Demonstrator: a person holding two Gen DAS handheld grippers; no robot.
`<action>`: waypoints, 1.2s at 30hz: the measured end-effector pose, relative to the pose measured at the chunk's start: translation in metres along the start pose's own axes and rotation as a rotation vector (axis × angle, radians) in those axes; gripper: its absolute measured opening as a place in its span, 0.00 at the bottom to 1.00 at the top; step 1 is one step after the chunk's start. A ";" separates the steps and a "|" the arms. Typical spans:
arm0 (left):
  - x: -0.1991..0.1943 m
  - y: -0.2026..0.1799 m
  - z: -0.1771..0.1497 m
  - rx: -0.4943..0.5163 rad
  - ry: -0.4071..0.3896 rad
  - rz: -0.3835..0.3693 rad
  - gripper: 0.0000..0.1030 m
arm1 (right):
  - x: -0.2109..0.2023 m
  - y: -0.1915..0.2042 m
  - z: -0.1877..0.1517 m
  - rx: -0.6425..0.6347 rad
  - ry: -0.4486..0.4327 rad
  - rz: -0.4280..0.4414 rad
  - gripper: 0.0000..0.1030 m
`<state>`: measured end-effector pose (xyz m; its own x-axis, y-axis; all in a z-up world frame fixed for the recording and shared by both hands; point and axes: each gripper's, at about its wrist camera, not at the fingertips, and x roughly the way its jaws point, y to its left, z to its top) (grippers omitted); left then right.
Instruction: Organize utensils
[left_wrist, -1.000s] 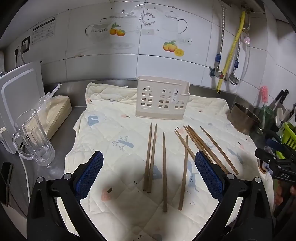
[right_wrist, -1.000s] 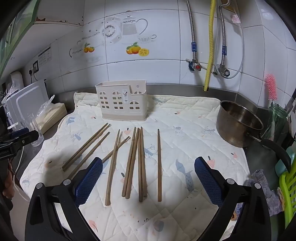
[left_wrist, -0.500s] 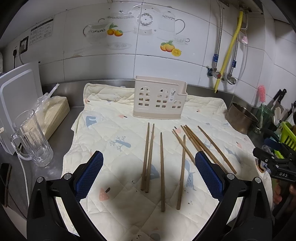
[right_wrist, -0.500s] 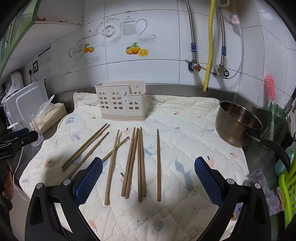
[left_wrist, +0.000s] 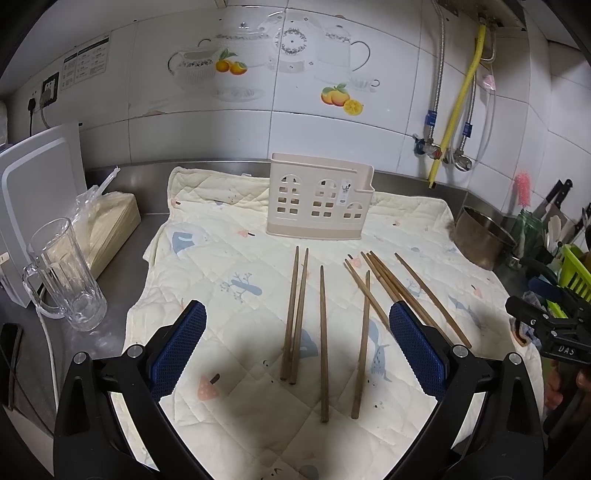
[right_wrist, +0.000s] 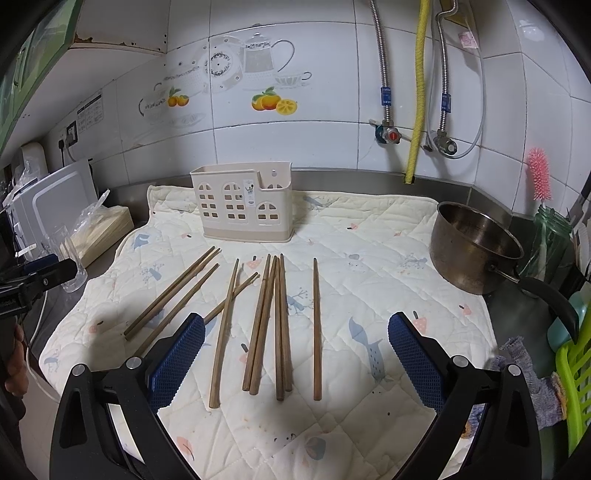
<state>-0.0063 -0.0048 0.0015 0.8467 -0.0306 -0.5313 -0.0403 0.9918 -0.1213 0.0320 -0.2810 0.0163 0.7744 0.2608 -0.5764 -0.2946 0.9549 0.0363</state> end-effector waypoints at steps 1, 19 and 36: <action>0.000 0.000 0.000 0.000 -0.001 0.001 0.95 | 0.001 0.000 0.000 0.000 0.002 0.001 0.93; 0.001 -0.001 0.001 0.002 -0.001 0.006 0.95 | 0.003 -0.003 -0.004 0.004 0.009 -0.001 0.93; 0.007 0.002 0.002 -0.006 0.000 0.007 0.95 | 0.013 -0.014 -0.014 0.007 0.044 -0.017 0.93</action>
<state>0.0001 -0.0030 -0.0007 0.8464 -0.0234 -0.5320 -0.0493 0.9913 -0.1221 0.0383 -0.2934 -0.0033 0.7536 0.2386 -0.6125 -0.2779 0.9601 0.0321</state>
